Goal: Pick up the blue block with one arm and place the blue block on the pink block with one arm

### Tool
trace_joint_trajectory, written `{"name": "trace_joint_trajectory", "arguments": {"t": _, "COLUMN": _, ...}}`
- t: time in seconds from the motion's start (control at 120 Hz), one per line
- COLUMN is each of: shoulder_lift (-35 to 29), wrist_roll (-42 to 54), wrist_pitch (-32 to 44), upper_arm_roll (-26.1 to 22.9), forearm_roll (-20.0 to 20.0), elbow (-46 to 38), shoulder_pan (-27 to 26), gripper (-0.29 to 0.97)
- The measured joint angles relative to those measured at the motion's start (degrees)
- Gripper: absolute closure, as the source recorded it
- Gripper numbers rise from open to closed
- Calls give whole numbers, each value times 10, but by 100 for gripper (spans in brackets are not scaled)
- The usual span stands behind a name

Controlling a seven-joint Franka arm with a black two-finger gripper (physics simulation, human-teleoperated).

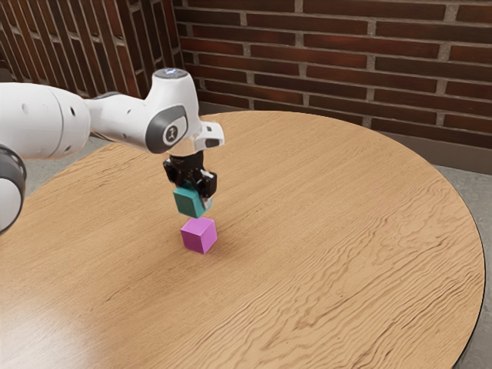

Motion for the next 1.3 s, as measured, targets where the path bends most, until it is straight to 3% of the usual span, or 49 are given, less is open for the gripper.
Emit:
{"name": "trace_joint_trajectory", "arguments": {"t": 0.625, "shoulder_lift": 22, "wrist_roll": -67, "wrist_pitch": -5, "upper_arm_roll": 0, "forearm_roll": 14, "elbow": -10, "shoulder_pan": -5, "gripper": 30}}
{"name": "trace_joint_trajectory", "arguments": {"t": 1.3, "shoulder_lift": 42, "wrist_roll": -75, "wrist_pitch": 6, "upper_arm_roll": 0, "forearm_roll": 24, "elbow": -3, "shoulder_pan": -5, "gripper": 30}}
